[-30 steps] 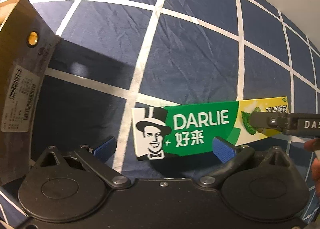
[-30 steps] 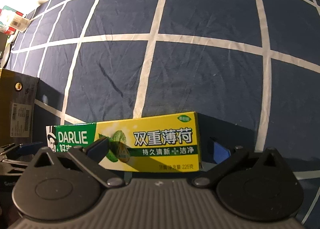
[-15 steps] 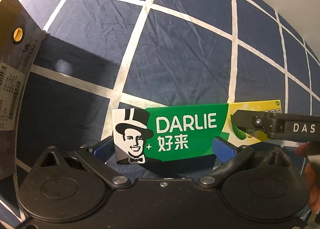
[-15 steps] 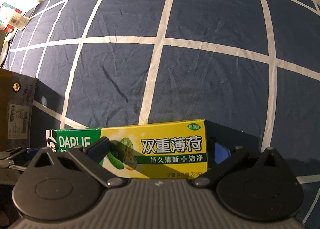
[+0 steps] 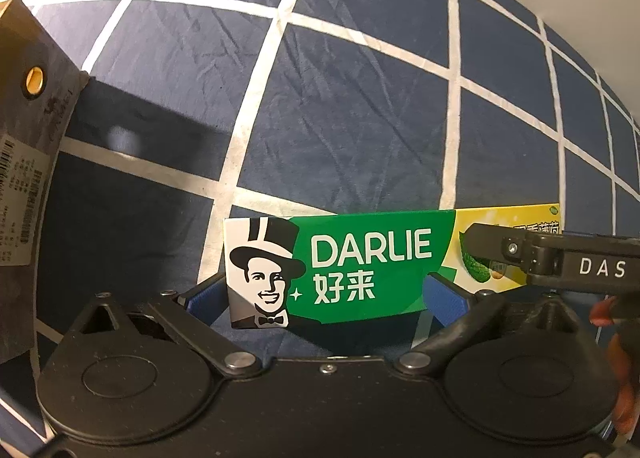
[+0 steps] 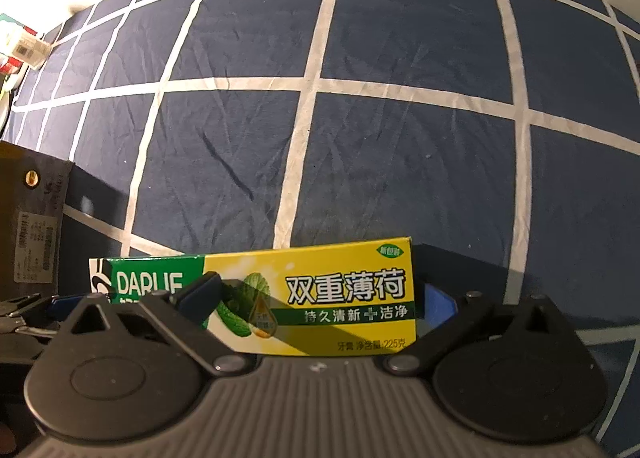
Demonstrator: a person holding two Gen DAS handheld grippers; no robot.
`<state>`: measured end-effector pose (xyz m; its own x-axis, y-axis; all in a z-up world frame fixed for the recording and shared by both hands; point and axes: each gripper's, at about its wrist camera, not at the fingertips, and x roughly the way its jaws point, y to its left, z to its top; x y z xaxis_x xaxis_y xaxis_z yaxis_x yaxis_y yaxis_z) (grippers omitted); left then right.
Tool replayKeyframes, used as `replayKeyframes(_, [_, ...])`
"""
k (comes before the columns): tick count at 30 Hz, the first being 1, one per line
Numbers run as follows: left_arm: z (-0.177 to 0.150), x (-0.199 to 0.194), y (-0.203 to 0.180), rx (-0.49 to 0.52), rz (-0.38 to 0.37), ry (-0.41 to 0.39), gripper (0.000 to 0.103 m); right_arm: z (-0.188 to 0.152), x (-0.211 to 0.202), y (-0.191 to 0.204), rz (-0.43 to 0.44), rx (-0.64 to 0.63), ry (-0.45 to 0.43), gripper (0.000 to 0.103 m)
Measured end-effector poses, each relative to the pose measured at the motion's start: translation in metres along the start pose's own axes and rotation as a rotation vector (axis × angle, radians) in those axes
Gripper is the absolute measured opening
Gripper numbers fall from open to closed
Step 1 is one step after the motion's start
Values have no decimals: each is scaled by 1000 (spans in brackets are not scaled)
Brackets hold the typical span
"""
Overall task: Organize objects
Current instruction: 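Lift the toothpaste box with both tools and carry it over the cardboard box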
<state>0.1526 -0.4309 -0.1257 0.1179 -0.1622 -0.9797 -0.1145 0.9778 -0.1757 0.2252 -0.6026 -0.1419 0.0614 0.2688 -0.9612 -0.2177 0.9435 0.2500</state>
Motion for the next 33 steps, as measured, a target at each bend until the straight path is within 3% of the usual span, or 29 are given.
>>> replayKeyframes(16, [-26,-52,7,76,-16,-72,101,-38,-54,29,-14,33,-102,101])
replayKeyframes(33, [-62,-107,59,138,6,-134,101,-88,-82,94,13,63,-183,101])
